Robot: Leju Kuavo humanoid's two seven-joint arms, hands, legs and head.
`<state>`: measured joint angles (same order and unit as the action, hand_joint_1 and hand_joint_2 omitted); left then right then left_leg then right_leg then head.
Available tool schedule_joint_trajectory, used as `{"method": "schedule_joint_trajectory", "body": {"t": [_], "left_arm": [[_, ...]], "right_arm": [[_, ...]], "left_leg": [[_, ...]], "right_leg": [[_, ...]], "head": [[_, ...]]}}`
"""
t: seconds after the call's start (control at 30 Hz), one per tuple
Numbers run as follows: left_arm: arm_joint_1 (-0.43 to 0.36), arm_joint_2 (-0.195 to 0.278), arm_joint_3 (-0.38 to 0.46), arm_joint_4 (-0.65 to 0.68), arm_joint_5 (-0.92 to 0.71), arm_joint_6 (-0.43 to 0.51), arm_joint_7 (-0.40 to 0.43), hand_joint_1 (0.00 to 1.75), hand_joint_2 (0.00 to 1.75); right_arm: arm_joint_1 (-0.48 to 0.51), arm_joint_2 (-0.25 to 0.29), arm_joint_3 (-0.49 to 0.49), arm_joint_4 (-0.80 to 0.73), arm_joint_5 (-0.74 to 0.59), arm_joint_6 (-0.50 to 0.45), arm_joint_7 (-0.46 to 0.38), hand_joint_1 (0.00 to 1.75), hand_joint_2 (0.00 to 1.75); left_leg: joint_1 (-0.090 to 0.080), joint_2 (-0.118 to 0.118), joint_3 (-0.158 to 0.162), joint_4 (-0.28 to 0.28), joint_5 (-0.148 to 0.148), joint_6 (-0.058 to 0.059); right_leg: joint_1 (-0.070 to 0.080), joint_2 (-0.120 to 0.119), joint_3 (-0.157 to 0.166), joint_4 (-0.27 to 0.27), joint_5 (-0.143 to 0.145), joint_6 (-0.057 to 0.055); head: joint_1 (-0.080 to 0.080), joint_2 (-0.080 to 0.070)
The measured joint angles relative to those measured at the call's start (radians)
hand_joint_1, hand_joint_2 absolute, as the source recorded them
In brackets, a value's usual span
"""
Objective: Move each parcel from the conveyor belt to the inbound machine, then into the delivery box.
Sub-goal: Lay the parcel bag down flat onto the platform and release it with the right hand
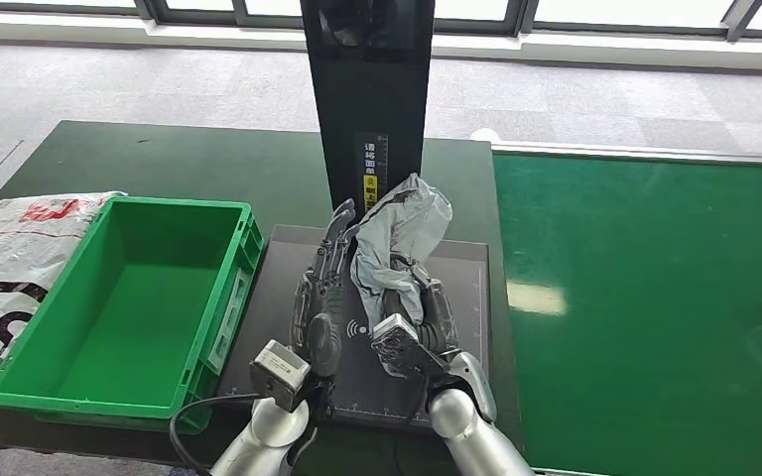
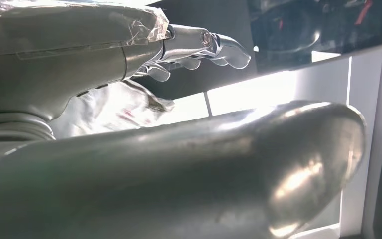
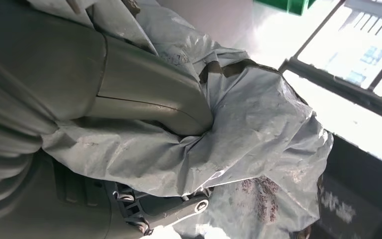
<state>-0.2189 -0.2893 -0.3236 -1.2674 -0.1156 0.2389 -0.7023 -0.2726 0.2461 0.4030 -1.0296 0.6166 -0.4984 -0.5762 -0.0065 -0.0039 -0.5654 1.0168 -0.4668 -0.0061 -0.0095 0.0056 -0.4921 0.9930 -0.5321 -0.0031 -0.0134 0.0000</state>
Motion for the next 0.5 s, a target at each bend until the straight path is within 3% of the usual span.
{"method": "schedule_joint_trajectory", "body": {"t": [0.13,0.33,0.5], "left_arm": [[-0.001,0.002,-0.01,-0.013,0.013,0.024,0.0,0.0,0.0],[0.007,0.003,-0.01,-0.061,0.045,0.109,0.0,0.0,0.0],[0.009,0.004,-0.01,-0.085,0.055,0.12,0.0,0.0,0.0]], "right_arm": [[-0.036,0.035,0.011,0.095,-0.032,0.043,-0.008,0.0,1.75],[-0.062,0.064,0.021,0.172,-0.047,0.108,-0.006,0.0,1.75],[-0.066,0.077,0.023,0.197,-0.048,0.117,-0.006,0.0,1.75]], "left_leg": [[0.0,-0.001,0.0,0.0,0.0,0.0],[0.0,-0.002,-0.001,0.0,0.0,0.0],[0.0,-0.002,-0.001,0.0,0.0,0.0]], "right_leg": [[0.0,-0.001,0.0,0.0,0.0,0.0],[0.0,-0.001,0.0,0.0,0.0,0.0],[0.0,-0.002,0.0,0.0,0.0,0.0]], "head": [[0.0,0.0],[0.0,0.0],[0.0,0.0]]}}
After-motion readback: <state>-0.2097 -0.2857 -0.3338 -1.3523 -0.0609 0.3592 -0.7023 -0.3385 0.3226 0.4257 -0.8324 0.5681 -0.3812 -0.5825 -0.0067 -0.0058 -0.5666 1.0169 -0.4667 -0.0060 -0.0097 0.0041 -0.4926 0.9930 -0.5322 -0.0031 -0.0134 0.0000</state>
